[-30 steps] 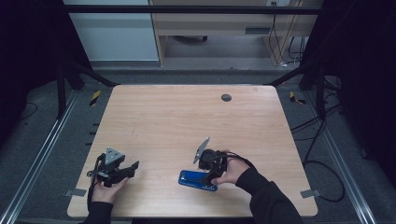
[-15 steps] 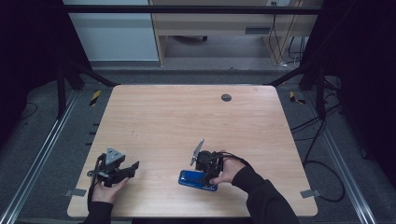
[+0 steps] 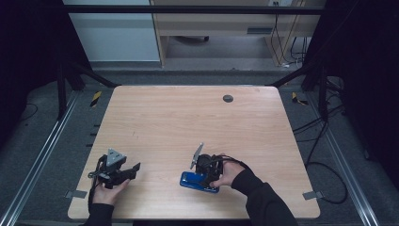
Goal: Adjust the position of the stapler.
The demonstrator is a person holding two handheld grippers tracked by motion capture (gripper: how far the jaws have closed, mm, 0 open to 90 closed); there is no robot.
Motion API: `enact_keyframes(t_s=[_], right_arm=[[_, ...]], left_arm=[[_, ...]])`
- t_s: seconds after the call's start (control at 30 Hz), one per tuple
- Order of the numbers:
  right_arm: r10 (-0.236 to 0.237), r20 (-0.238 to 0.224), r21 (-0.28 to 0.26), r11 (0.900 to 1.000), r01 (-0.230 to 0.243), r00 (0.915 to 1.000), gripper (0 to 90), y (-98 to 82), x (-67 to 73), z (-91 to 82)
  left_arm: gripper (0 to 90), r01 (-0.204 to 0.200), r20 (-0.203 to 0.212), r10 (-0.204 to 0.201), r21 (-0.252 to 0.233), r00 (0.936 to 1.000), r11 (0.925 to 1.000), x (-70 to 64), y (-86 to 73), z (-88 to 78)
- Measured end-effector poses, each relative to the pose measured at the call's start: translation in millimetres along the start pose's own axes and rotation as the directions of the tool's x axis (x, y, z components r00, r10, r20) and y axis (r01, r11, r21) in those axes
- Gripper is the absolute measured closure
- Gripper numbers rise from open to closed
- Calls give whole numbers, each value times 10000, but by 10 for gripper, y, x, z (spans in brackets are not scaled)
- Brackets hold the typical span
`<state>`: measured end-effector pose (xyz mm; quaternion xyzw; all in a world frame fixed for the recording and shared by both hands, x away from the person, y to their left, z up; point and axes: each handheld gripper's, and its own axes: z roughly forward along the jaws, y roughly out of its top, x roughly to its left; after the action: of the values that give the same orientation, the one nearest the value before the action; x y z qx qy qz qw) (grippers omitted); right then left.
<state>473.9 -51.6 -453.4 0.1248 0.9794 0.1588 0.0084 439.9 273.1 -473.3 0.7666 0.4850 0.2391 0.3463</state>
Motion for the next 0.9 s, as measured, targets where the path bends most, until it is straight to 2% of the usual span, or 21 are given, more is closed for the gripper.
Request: enact_keyframes(t_s=[0.07, 0.23, 0.3, 0.67, 0.87, 0.9], right_arm=[[-113, 6, -200, 9997, 114, 9999, 635, -13, -4, 20], [-60, 51, -280, 9996, 61, 10000, 642, -23, 9, 22], [-264, 154, -348, 9990, 269, 9995, 651, -31, 21, 22], [-458, 309, -339, 9983, 468, 9985, 658, -23, 29, 16], [-771, 311, -419, 9960, 784, 9965, 658, -33, -1, -36], [-952, 285, -453, 9943, 964, 9951, 658, -42, -16, -71]], left_arm=[[371, -8, 3, 8, 2, 10000, 10000, 0, 1, 1], [371, -10, 3, 10, 13, 10000, 10000, 0, 0, 4], [371, -22, 5, 22, 8, 10000, 10000, -2, 1, 3], [371, -19, -2, 19, -6, 10000, 10000, 1, 1, 1], [371, -20, 9, 20, -1, 10000, 10000, 5, 1, 2], [371, -1, 9, 1, -26, 10000, 10000, 5, 1, 1]])
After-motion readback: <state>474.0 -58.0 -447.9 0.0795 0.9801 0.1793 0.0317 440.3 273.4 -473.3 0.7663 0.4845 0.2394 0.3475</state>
